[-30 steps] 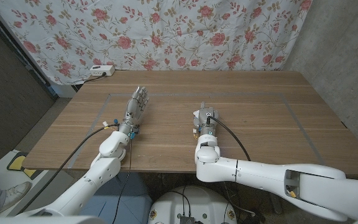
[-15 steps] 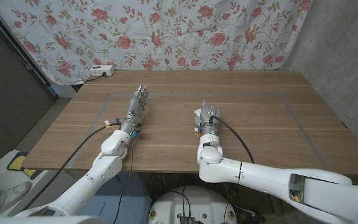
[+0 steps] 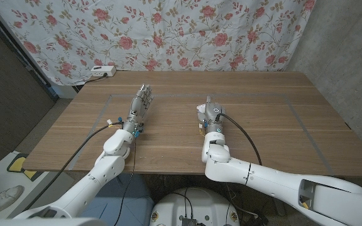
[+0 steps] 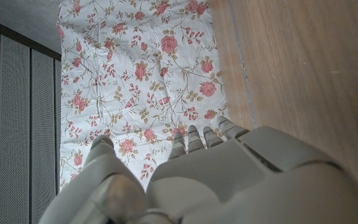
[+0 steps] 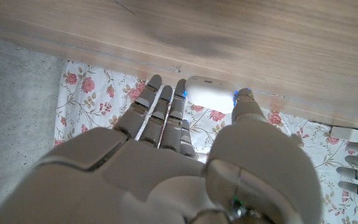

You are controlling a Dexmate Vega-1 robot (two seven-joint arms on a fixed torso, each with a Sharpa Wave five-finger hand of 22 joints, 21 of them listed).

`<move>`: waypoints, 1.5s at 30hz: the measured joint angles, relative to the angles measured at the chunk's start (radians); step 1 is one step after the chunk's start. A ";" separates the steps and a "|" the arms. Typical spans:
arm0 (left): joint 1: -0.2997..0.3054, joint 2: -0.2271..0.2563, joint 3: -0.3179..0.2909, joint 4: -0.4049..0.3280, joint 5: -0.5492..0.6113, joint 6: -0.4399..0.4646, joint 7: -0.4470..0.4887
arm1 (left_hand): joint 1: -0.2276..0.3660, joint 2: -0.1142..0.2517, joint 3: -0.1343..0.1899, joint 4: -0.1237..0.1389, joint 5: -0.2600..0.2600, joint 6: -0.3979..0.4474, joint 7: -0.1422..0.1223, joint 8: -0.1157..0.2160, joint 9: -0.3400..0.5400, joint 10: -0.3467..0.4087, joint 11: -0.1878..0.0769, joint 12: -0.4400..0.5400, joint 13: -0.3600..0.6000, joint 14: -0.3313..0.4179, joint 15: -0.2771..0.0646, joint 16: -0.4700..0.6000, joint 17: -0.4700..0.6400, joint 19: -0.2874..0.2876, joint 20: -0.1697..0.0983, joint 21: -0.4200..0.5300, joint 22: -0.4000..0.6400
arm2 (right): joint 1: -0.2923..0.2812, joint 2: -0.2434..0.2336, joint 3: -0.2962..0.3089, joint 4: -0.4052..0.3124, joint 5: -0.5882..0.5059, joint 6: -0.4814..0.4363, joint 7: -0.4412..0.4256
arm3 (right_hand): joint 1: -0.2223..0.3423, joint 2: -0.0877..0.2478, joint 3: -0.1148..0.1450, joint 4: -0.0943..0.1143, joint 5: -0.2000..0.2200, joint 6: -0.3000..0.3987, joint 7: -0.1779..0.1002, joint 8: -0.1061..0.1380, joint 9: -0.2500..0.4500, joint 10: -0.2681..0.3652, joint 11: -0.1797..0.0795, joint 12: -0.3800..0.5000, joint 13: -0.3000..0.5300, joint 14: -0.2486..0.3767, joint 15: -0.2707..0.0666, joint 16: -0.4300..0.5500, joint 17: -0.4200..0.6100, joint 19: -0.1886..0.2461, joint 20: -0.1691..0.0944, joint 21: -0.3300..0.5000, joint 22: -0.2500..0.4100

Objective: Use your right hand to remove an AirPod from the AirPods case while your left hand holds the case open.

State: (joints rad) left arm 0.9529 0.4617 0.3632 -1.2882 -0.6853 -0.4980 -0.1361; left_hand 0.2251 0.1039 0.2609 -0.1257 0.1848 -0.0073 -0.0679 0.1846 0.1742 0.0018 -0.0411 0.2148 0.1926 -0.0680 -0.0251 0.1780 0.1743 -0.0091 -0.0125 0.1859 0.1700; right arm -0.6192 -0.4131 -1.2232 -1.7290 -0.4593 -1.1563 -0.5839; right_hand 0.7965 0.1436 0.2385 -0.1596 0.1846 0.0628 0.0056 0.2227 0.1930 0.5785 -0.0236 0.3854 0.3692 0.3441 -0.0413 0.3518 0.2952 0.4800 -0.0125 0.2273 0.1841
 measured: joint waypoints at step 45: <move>0.038 -0.134 0.048 -0.061 0.052 -0.067 0.137 | 0.137 0.086 0.120 -0.035 -0.004 0.141 -0.009 0.025 0.005 0.086 -0.014 0.019 0.000 0.031 -0.012 0.008 -0.002 0.009 0.009 0.000 0.000 | -0.201 -0.164 0.343 -0.310 -0.044 0.269 0.068 | -0.006 -0.011 -0.015 0.015 -0.001 0.018 0.007 0.000 0.000 0.031 0.001 0.016 0.015 0.010 0.000 0.019 0.023 0.005 0.006 0.000 0.000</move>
State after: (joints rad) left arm 0.9907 0.3272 0.4113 -1.3488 -0.6337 -0.5651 0.0014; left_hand 0.3619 0.1896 0.3811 -0.1603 0.1809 0.1342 -0.0768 0.2092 0.1796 0.0878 -0.0554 0.2340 0.1926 -0.0374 -0.0375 0.1858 0.1721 0.0000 -0.0034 0.1859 0.1701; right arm -0.8206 -0.5769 -0.8804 -2.0393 -0.5037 -0.8877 -0.5160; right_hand 0.7909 0.1327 0.2233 -0.1446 0.1835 0.0805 0.0127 0.2227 0.1930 0.6091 -0.0222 0.4009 0.3842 0.3544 -0.0410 0.3710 0.3183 0.4853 -0.0070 0.2273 0.1839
